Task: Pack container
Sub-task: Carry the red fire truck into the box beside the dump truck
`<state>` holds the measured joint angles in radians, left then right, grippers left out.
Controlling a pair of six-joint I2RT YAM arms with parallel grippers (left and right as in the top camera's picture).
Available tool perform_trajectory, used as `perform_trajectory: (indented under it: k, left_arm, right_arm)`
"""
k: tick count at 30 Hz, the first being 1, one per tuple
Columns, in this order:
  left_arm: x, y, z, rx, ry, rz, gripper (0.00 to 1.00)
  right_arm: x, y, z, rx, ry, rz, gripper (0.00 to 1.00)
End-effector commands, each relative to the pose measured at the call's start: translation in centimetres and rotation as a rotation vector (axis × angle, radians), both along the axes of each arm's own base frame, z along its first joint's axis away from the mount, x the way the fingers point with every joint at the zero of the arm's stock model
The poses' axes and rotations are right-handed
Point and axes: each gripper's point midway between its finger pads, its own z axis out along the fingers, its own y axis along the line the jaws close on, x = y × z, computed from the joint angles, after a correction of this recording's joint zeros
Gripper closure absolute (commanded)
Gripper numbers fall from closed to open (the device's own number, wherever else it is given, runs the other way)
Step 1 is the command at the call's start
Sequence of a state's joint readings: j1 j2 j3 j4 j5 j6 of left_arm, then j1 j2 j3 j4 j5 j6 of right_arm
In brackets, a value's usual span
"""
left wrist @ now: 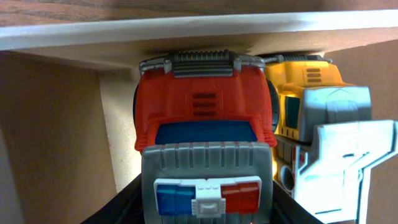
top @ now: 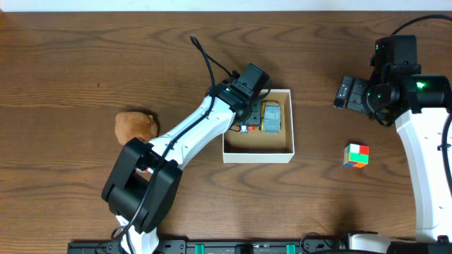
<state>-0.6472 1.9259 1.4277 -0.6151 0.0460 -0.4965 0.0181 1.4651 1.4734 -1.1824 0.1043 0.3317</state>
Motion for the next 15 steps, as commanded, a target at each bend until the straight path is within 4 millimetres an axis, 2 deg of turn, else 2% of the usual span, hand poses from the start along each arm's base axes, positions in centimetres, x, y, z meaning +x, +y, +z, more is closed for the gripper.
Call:
perform_trajectory:
  k: [1,3,6,7,13,15]
  left_arm:
    - [0.85,-0.37,0.47,-0.001,-0.027,-0.007,0.94]
    - [0.85,-0.35,0.46,-0.001,-0.027,-0.007,0.92]
    - [0.73,-0.26,0.41,0.003,-0.021,-0.007,0.64]
    - [0.66,-0.21,0.38,0.006,-0.018,-0.007,0.58]
    - [0.18,0.14,0.2,0.02,0.002,-0.007,0.4]
    - [0.02,0.25,0.2,0.028,0.005,-0.019,0.28]
  right_arm:
    - [0.03,-0.17,-0.01,-0.005,0.002,0.006,0.01]
    - [0.03,-0.16,-0.01,-0.005,0.002,0.006,0.01]
    - [0.0,-0.16,-0.02,-0.005,0.003,0.006,0.01]
    - [-0.02,-0.16,-0.03,-0.005,0.005,0.006,0.01]
    - [-0.03,-0.16,-0.04,-0.005,0.005,0.006,0.01]
    - [-0.03,-0.16,-0.04,-0.005,0.005,0.006,0.01]
